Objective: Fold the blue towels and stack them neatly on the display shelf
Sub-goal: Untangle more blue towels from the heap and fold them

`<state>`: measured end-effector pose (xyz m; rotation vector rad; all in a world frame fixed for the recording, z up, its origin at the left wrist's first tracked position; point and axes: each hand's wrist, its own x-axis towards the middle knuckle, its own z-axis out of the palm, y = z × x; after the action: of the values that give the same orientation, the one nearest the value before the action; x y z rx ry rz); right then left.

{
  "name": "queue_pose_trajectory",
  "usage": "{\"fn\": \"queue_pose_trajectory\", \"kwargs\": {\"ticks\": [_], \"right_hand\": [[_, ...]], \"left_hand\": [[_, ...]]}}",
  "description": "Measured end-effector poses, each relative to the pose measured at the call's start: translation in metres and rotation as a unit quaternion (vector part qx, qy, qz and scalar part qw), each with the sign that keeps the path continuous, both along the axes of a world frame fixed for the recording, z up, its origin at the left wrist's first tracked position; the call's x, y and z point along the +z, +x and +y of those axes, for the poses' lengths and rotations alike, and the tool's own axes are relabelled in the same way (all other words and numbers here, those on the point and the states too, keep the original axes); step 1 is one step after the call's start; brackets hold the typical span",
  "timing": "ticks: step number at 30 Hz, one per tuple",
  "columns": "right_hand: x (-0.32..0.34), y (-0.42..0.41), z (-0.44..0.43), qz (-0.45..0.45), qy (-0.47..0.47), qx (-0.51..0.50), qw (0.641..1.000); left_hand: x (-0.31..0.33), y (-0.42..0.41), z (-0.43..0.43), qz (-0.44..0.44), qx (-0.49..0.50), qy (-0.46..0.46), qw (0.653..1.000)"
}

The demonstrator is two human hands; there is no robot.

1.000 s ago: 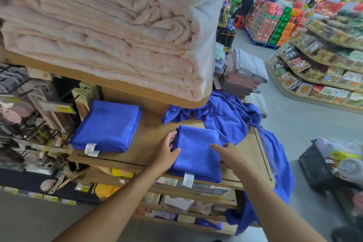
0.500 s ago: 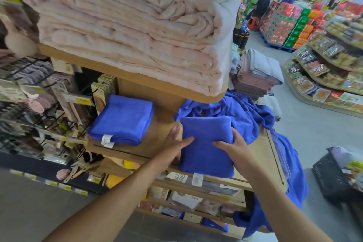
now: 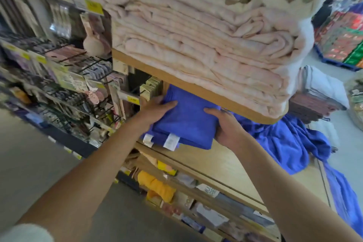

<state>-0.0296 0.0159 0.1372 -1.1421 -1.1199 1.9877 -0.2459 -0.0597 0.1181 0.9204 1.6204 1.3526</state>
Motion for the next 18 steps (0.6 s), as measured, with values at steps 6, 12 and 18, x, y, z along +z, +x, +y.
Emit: {"fn": "queue_pose_trajectory", "kwargs": {"ticks": [6, 12, 18], "right_hand": [[-0.022, -0.074, 0.003, -0.105, -0.024, 0.075, 0.991], [-0.051, -0.079, 0.004, -0.13, 0.037, 0.059, 0.989], [-0.068, -0.051, 0.003, -0.11, 0.102, 0.048, 0.988]], "left_hand": [[-0.012, -0.08, 0.007, 0.26, -0.041, -0.216, 0.94], [-0.048, -0.07, -0.006, 0.344, -0.044, -0.194, 0.918], [-0.033, -0.04, -0.022, 0.489, 0.007, -0.148, 0.86]]}}
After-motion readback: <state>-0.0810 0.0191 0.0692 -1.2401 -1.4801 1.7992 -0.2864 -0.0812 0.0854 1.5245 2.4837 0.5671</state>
